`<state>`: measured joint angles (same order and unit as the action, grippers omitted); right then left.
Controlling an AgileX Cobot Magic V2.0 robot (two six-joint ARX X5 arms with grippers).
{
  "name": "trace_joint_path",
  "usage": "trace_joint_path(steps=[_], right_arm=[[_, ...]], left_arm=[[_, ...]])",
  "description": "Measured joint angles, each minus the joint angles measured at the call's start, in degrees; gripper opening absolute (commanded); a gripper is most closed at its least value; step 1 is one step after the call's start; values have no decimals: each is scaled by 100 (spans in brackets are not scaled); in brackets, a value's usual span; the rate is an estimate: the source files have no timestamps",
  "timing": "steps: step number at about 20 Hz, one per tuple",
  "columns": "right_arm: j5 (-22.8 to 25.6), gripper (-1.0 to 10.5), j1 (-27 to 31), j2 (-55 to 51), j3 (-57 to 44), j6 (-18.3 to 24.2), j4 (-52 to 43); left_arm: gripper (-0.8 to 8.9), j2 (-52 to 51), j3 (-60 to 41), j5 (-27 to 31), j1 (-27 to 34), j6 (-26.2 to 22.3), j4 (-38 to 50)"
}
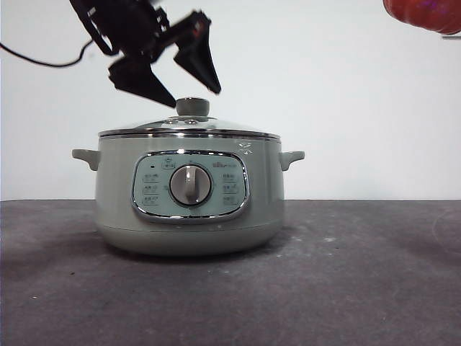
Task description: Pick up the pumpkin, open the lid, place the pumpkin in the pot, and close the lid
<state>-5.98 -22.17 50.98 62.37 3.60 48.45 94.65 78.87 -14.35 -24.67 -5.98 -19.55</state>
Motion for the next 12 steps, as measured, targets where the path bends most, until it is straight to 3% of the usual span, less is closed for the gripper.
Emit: trace_joint_path(steps=[5,6,9,12], right_arm=[[0,-11,0,0,0,-17,0],[0,-11,0,-2,0,-17,0],[0,-11,0,-2,0,-17,0],[0,-11,0,-2,0,-17,0]], left_arm=[[745,138,0,195,-24,0,74],[682,155,0,232,-28,-2,63],[335,175,0,289,-66,0,17],[232,175,0,286,-109,-2,-28]])
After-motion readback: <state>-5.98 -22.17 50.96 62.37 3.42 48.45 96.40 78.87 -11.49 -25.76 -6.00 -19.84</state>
